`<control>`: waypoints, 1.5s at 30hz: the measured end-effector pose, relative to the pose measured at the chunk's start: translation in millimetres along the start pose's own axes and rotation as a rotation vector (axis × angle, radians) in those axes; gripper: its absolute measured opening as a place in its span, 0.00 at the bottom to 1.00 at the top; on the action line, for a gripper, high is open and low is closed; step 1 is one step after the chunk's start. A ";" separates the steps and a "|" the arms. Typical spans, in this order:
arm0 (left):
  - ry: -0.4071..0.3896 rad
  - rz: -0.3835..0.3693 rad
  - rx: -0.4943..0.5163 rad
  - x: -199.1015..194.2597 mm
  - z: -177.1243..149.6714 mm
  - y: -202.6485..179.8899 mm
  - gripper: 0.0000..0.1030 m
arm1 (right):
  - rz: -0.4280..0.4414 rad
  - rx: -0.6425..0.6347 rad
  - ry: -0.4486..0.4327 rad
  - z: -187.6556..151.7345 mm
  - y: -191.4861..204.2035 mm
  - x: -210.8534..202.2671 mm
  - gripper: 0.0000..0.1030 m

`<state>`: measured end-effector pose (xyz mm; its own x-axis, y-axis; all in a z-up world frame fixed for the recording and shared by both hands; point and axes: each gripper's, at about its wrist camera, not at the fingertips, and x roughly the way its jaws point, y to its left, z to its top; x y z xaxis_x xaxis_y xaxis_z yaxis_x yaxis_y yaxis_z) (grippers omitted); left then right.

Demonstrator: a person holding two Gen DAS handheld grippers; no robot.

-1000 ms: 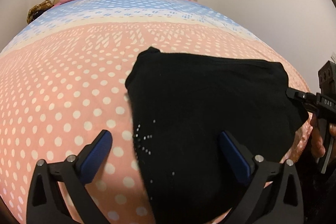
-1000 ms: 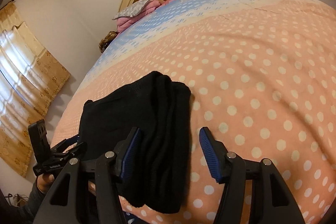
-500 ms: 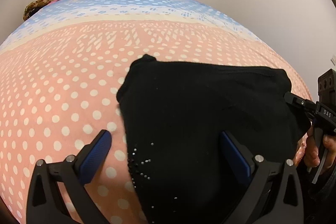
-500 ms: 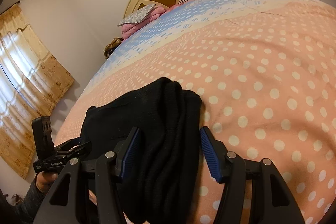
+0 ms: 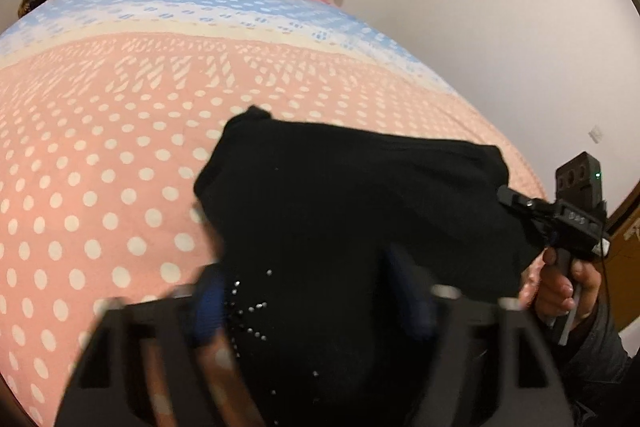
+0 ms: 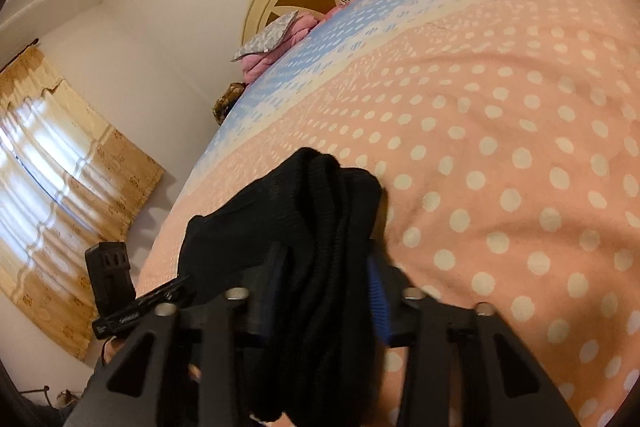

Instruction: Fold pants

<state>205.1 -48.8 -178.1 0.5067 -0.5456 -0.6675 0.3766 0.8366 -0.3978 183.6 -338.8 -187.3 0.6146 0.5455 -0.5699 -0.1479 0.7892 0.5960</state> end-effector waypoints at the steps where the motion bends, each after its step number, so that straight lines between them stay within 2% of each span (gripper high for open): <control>1: -0.002 -0.011 -0.006 -3.5 -0.7 0.9 0.44 | -0.001 -0.011 -0.004 -0.1 3.3 -1.3 0.27; 3: -0.004 -0.028 -0.019 -9.7 -0.6 2.7 0.27 | -0.001 -0.035 -0.017 -0.6 14.5 -6.4 0.26; 5: -0.017 -0.034 -0.022 -17.4 0.2 1.5 0.23 | 0.017 -0.066 -0.036 0.9 26.3 -14.1 0.26; 9: -0.055 -0.048 -0.024 -39.3 2.7 -0.1 0.20 | 0.030 -0.101 -0.040 6.7 47.1 -18.9 0.26; 12: -0.078 -0.061 -0.036 -58.3 8.9 8.1 0.20 | 0.039 -0.111 -0.015 21.2 61.2 -6.1 0.25; 15: -0.121 -0.022 -0.031 -75.5 21.5 20.7 0.20 | 0.062 -0.136 0.021 41.1 79.2 19.9 0.25; 19: -0.168 0.074 -0.039 -106.7 30.4 54.1 0.20 | 0.105 -0.195 0.086 67.5 116.2 75.4 0.25; 23: -0.199 0.166 -0.072 -127.5 38.2 93.0 0.20 | 0.149 -0.287 0.156 89.8 172.6 145.2 0.25; 28: -0.236 0.272 -0.143 -145.4 44.7 148.3 0.20 | 0.193 -0.343 0.248 101.9 222.1 229.8 0.25; 33: -0.229 0.333 -0.208 -140.4 48.9 193.2 0.20 | 0.183 -0.380 0.312 97.7 252.6 299.2 0.25; 37: -0.182 0.327 -0.226 -128.3 41.1 217.6 0.20 | 0.161 -0.362 0.341 95.2 249.0 335.0 0.25; 40: -0.134 0.362 -0.207 -113.7 33.3 225.8 0.30 | 0.125 -0.343 0.368 93.9 238.6 356.7 0.26; 42: -0.129 0.402 -0.190 -108.2 26.8 224.2 0.49 | 0.097 -0.339 0.375 90.6 231.4 365.7 0.28; 44: -0.129 0.438 -0.168 -108.0 21.7 222.1 0.63 | 0.084 -0.332 0.370 90.2 224.3 368.6 0.34; 45: -0.129 0.450 -0.167 -110.2 18.5 221.2 0.69 | 0.077 -0.332 0.366 90.7 221.9 368.5 0.46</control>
<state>246.9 195.4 -181.0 0.6862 -0.1212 -0.7172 -0.0255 0.9814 -0.1903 447.5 11.8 -213.8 0.2884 0.6217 -0.7282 -0.4576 0.7575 0.4656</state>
